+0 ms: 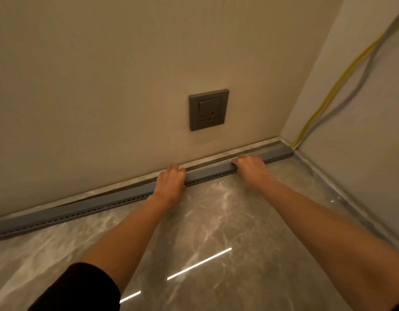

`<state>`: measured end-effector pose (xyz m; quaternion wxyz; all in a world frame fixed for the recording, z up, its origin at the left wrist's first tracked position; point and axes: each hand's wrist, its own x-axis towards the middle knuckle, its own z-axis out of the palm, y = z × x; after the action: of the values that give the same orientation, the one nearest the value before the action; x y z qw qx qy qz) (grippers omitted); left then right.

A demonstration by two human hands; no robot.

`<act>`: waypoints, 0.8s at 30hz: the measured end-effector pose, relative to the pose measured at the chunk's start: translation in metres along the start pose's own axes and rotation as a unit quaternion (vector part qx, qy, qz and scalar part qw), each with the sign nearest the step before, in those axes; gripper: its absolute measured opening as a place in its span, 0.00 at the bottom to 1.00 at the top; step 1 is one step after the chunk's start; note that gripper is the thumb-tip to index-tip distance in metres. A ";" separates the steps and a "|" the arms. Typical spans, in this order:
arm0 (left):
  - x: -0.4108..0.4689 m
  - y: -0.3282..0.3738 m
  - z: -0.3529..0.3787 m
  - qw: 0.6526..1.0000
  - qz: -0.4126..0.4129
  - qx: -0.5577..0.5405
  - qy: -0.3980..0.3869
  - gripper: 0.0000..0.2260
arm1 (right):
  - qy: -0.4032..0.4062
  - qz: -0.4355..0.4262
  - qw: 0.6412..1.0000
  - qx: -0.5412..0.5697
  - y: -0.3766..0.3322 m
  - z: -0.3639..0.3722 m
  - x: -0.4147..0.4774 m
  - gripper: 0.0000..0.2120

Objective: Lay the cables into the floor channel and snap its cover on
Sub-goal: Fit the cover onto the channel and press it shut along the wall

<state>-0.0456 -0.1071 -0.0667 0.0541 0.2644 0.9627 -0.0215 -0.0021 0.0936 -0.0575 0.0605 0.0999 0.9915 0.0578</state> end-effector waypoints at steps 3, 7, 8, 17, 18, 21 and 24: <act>0.011 0.008 0.001 0.999 0.011 0.029 -0.012 0.13 | 0.000 -0.003 1.000 -0.019 0.022 0.001 0.008 0.14; 0.016 0.008 0.002 0.998 0.004 0.056 -0.023 0.14 | 0.003 -0.019 1.000 -0.020 0.031 0.002 0.020 0.13; 0.018 0.008 0.002 0.998 0.000 0.054 -0.024 0.14 | 0.004 -0.020 1.000 -0.018 0.031 0.003 0.022 0.14; 0.027 0.007 0.003 0.999 -0.016 0.036 -0.007 0.10 | 0.001 -0.014 1.000 -0.021 0.038 0.006 0.035 0.13; 0.025 0.009 0.001 0.999 -0.012 0.036 0.002 0.10 | 0.000 -0.017 1.000 -0.025 0.038 0.006 0.036 0.13; 0.024 0.011 0.001 0.997 0.014 0.064 0.035 0.13 | -0.008 -0.019 0.999 -0.024 0.040 0.004 0.036 0.13; 0.022 0.012 0.002 0.998 0.004 0.060 0.036 0.13 | -0.012 -0.006 1.000 -0.016 0.040 0.004 0.037 0.13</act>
<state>-0.0578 -0.0863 -0.0712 0.0038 0.2717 0.9598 -0.0697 -0.0299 0.1403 -0.0600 0.0739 0.0940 0.9902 0.0719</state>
